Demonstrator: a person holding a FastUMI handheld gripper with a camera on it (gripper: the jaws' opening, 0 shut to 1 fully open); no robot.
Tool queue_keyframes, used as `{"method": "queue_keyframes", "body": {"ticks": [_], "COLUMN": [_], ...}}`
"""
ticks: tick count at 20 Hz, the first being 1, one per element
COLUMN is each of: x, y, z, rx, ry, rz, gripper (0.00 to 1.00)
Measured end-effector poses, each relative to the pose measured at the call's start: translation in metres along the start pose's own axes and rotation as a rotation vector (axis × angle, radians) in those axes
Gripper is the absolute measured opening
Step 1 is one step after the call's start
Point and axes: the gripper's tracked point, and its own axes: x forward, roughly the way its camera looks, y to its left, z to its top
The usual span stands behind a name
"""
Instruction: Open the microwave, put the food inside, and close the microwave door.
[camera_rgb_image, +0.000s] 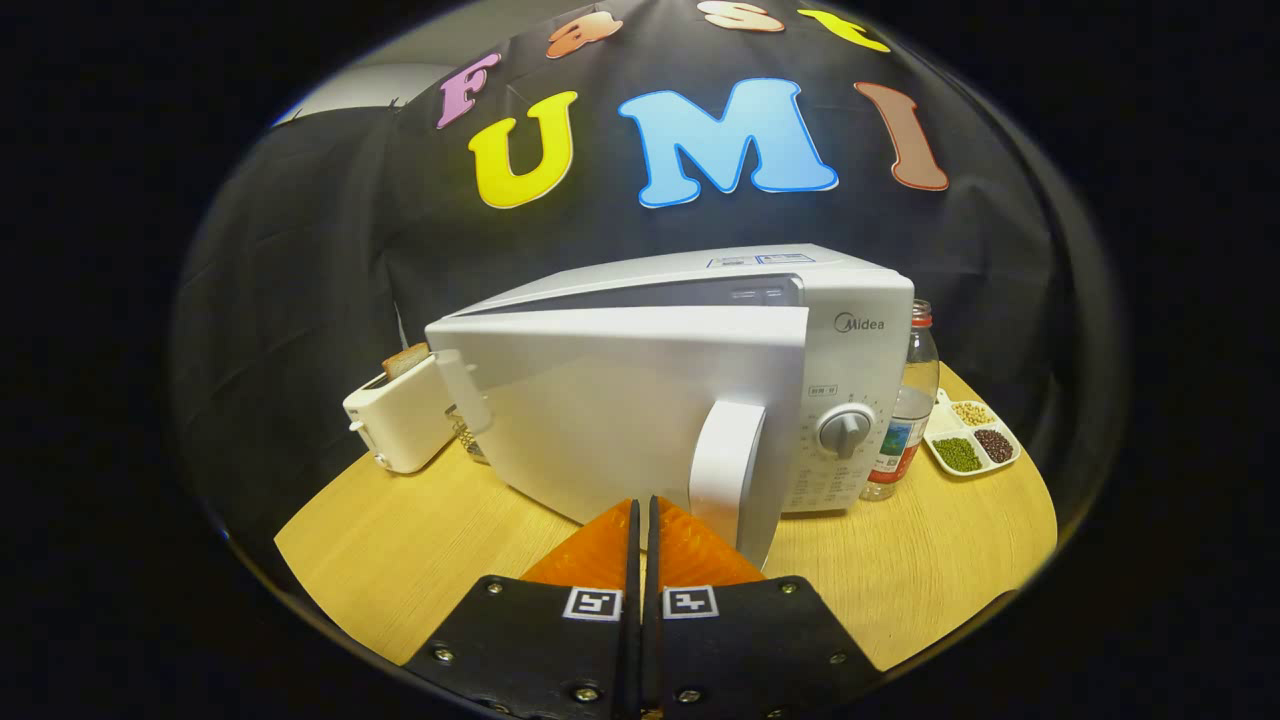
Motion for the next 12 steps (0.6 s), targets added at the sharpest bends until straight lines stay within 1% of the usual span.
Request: {"method": "queue_keyframes", "body": {"ticks": [4,10,11,12], "x": [0.024,0.057,0.062,0.066], "y": [-0.018,-0.03,-0.026,-0.025], "z": [0.011,0.021,0.022,0.022], "rx": [0.012,0.044,0.057,0.062], "ry": [-0.007,-0.004,-0.003,-0.001], "rz": [-0.015,-0.023,-0.002,0.0], "gripper": [0.01,0.01,0.01,0.01]}}
